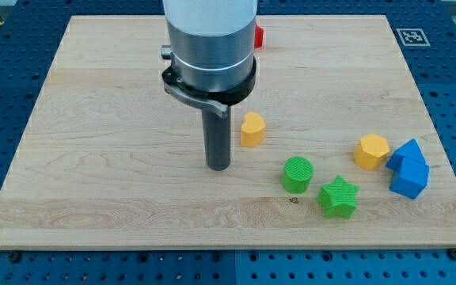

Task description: Push the yellow heart towards the center

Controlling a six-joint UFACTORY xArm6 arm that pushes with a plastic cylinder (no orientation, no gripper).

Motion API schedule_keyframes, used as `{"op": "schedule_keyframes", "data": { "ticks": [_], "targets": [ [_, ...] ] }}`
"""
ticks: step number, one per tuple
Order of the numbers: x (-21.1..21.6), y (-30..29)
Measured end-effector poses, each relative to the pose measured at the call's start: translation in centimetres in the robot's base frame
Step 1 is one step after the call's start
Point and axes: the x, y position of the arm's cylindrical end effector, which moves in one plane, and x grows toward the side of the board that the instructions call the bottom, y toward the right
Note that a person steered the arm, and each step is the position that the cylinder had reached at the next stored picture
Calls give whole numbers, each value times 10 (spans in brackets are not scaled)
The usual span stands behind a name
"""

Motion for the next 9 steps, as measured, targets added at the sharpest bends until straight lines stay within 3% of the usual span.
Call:
{"op": "schedule_keyframes", "data": {
  "ticks": [4, 6, 7, 9],
  "targets": [
    [-36, 54],
    [-36, 108],
    [-59, 90],
    [-60, 69]
  ]
}}
